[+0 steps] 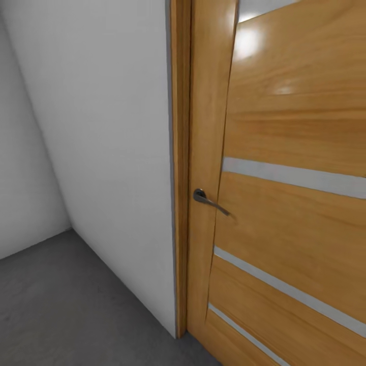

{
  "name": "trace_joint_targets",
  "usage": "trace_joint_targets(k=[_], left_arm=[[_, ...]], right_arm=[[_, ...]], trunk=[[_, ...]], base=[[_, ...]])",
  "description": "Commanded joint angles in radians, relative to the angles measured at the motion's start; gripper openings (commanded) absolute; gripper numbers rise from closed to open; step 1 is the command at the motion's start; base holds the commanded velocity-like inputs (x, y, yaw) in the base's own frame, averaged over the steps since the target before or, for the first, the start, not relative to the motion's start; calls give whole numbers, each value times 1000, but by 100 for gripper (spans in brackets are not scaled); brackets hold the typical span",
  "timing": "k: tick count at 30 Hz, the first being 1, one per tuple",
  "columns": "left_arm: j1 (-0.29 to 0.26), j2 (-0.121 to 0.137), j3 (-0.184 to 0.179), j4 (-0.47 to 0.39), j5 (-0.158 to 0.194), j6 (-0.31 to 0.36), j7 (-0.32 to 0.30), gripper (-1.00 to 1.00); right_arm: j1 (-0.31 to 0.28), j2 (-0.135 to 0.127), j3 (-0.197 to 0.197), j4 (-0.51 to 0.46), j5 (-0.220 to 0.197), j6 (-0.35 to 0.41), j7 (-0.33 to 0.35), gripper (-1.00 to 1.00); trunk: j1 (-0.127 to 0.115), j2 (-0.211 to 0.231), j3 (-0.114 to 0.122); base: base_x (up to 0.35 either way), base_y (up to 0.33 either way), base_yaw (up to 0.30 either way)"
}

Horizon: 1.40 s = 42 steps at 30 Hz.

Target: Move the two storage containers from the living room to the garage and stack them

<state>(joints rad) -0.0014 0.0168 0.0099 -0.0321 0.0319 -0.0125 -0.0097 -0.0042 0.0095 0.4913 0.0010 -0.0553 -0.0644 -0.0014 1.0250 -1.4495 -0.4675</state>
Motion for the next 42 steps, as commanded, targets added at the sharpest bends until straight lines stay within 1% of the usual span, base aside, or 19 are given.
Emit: trace_joint_targets(k=[1, 21, 34, 38, 42], left_arm=[[0, 0, 1, 0, 3, -1, -1, 100], [0, 0, 1, 0, 3, -1, -1, 100], [0, 0, 1, 0, 3, -1, -1, 100], [0, 0, 1, 0, 3, -1, -1, 100], [0, 0, 1, 0, 3, -1, -1, 100]], right_arm=[[0, 0, 6, 1, -6, -3, 0, 100], [0, 1, 6, 1, -6, -3, 0, 100], [0, 1, 6, 1, -5, -3, 0, 100], [0, 1, 6, 1, -8, -3, 0, 100], [0, 0, 6, 1, -8, -3, 0, 100]], trunk=[[0, 0, 0], [0, 0, 8], [0, 0, 9], [0, 0, 10], [0, 0, 12]], base=[[2, 0, -222], [2, 1, -232], [267, 120, -19], [111, 29, -50], [11, 3, -196]])
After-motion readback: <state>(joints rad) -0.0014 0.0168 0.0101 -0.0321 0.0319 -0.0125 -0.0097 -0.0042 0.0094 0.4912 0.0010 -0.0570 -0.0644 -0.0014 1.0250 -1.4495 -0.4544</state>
